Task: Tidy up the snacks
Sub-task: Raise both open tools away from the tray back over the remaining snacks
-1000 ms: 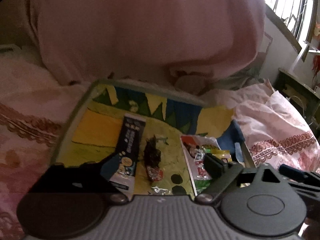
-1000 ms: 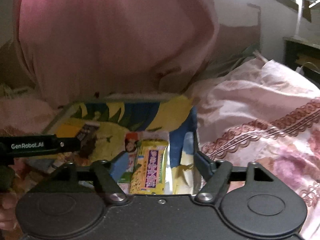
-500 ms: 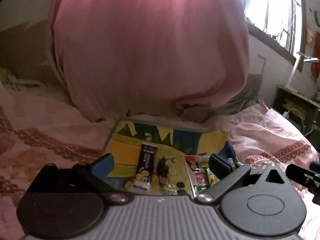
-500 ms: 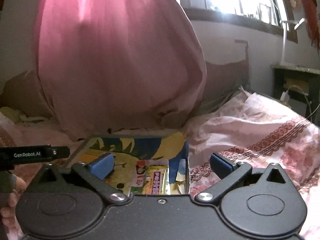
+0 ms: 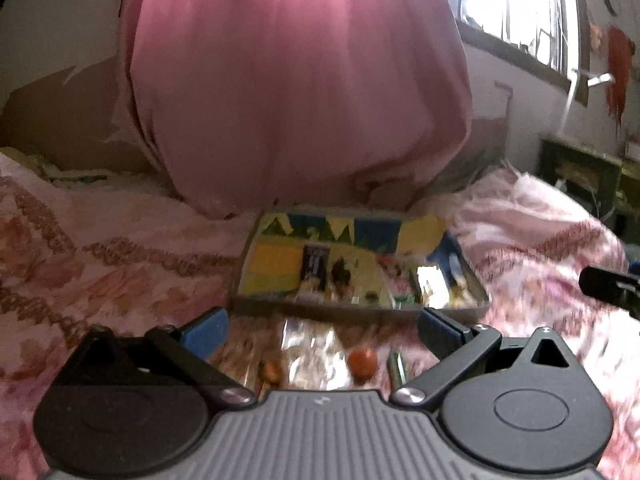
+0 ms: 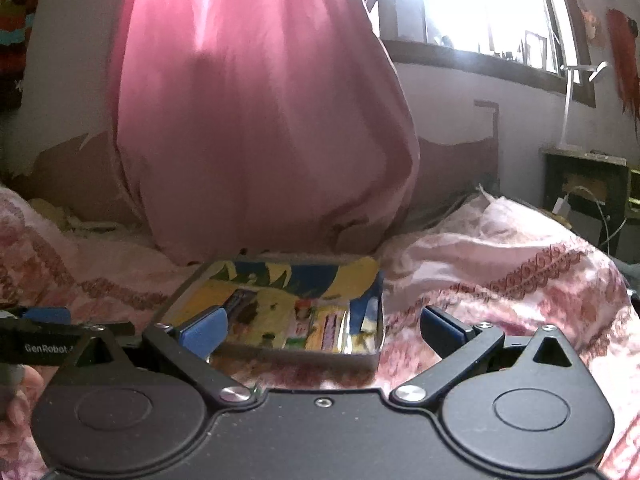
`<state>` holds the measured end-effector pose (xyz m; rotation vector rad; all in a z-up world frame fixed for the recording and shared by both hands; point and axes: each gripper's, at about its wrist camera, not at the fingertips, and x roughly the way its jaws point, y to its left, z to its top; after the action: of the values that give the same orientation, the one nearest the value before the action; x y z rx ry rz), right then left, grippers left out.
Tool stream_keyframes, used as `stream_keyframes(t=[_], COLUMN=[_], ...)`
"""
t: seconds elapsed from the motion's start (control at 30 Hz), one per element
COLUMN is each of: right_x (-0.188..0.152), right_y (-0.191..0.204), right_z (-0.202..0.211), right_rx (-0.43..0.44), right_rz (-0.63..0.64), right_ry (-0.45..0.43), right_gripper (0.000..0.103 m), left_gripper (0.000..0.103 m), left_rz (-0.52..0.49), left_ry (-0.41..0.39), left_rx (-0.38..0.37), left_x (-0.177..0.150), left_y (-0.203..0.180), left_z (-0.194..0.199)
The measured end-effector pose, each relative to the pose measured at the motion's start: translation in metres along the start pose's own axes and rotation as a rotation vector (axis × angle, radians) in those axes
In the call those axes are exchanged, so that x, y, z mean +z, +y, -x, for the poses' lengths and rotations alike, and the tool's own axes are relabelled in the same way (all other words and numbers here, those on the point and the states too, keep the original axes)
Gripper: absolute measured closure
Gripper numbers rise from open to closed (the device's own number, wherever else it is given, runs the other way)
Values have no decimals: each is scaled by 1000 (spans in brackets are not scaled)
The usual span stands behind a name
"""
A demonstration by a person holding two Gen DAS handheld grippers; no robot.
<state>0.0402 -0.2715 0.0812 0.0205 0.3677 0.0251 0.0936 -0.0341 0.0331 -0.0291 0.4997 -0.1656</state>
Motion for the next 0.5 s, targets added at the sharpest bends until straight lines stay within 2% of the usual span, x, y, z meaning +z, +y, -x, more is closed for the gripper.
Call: stream_keyframes(t=[0.3, 0.5], right_x=[-30, -48], right_y=[30, 44], right_z=[21, 20], right_rx=[19, 46], right_rz=[30, 27], right_ry=[95, 174], right_gripper=[1, 1], left_gripper=[0, 0], left_rz=[-32, -34], left_ry=[121, 193], left_rx=[64, 122], left_x=[-39, -48], left_y=[10, 16], left_z=[28, 34])
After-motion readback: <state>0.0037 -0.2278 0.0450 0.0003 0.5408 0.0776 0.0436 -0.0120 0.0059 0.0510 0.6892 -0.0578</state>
